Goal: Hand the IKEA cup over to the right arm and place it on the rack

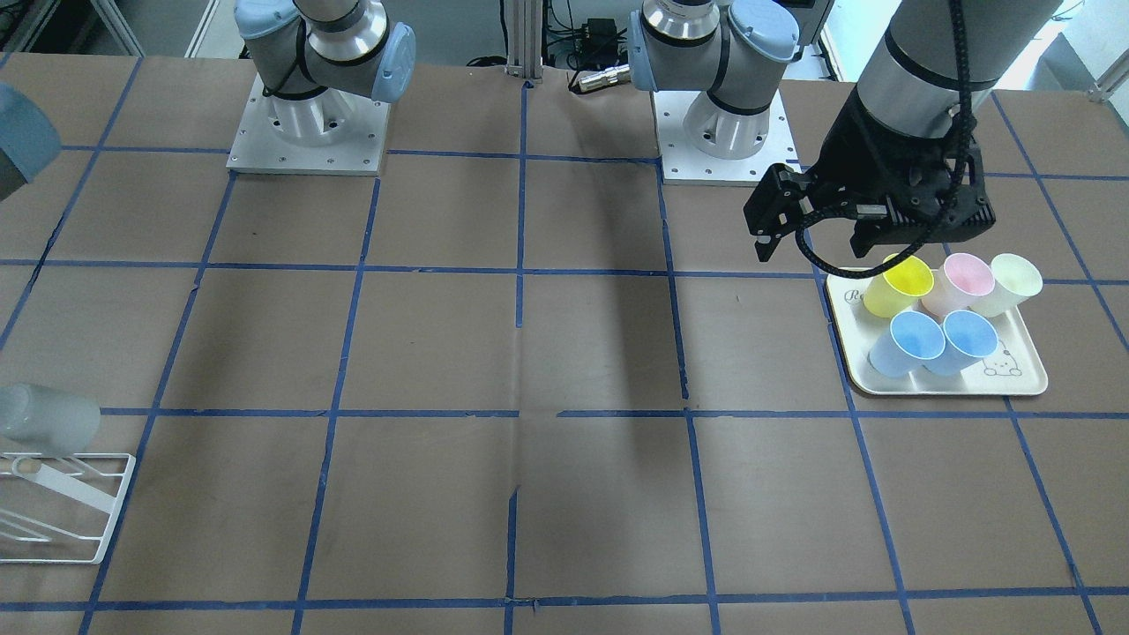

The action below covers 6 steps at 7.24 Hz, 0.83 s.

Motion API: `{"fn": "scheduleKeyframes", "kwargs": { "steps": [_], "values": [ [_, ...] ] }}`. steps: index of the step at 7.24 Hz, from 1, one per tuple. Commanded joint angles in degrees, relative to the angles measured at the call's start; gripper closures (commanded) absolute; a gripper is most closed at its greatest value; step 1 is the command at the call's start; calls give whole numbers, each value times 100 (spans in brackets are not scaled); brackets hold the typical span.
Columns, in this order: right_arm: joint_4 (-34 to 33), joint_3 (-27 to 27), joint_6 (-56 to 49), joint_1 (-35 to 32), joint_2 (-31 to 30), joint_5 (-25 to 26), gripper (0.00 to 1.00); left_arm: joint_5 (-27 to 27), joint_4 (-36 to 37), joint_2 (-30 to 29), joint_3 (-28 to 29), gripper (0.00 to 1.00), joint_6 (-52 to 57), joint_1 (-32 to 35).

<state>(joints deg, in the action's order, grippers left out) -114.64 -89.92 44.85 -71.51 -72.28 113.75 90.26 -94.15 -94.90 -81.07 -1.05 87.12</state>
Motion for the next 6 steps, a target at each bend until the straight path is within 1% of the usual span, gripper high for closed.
{"fn": "scheduleKeyframes", "kwargs": {
  "steps": [1,2,3,4,5,6],
  "values": [
    [788,53,-282,-213,-478,-507,0,0,2,7,-6,0,0,-2],
    [1290,37,-345,-345,-924,-607,0,0,2,-2,3,0,0,-2],
    [1991,45,-633,-581,-1198,-626,0,9,2,-2,-6,0,0,-2],
    [2093,71,-983,-827,-1244,-1130,0,9,11,-2,3,0,0,-2],
    [2112,98,-1178,-951,-1349,-1518,0,9,11,7,3,0,0,-28],
    [2155,98,-1615,-1196,-1481,-1809,0,9,11,24,21,0,0,-46]
  ]
}}
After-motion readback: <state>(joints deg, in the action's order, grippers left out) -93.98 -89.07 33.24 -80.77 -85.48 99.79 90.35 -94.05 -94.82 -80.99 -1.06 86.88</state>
